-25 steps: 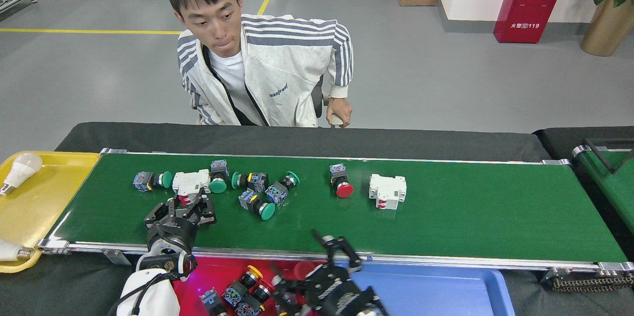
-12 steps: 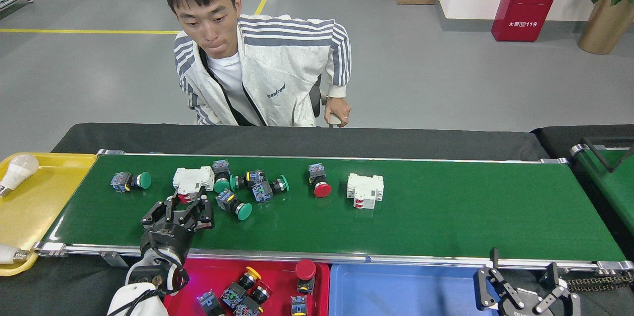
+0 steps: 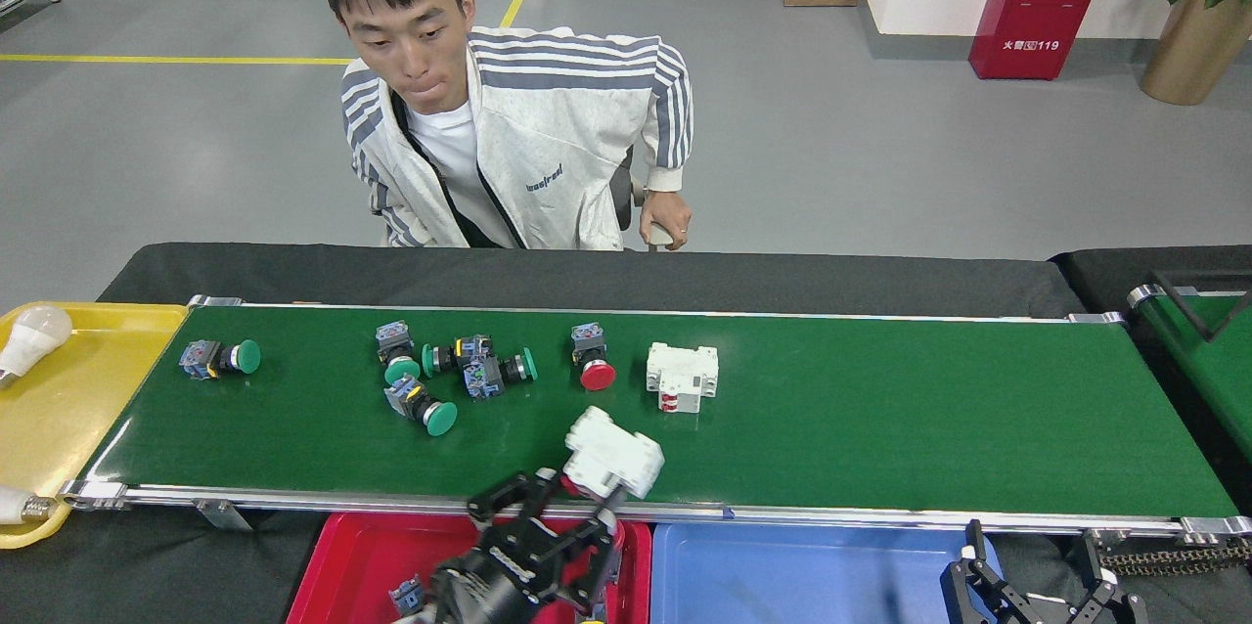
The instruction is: Pick switch part from conveyor to tray
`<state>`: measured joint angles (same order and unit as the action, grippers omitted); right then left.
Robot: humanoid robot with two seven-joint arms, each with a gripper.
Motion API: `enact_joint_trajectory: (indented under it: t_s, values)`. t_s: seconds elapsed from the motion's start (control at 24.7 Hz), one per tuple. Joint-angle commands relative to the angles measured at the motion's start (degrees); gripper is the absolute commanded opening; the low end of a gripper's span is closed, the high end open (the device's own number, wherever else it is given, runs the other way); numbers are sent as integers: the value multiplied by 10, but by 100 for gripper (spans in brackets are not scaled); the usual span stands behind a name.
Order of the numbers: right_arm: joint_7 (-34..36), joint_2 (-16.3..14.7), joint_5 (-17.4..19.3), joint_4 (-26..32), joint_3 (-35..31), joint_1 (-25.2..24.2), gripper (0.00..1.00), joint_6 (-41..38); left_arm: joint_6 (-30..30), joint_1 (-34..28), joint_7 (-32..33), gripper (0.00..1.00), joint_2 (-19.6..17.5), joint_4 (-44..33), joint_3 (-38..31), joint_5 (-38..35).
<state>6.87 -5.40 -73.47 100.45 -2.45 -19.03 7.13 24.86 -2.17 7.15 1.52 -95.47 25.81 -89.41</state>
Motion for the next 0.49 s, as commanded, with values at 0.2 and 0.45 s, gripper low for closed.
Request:
enact_joint_trajectory:
  t_s: [0.2, 0.45]
  values:
    - [-19, -7, 15, 9, -8, -2, 99, -60, -23, 15, 68, 99, 31, -6, 50, -1]
    - [-35, -10, 20, 9, -16, -4, 99, -72, -41, -41, 67, 100, 29, -48, -22, 1]
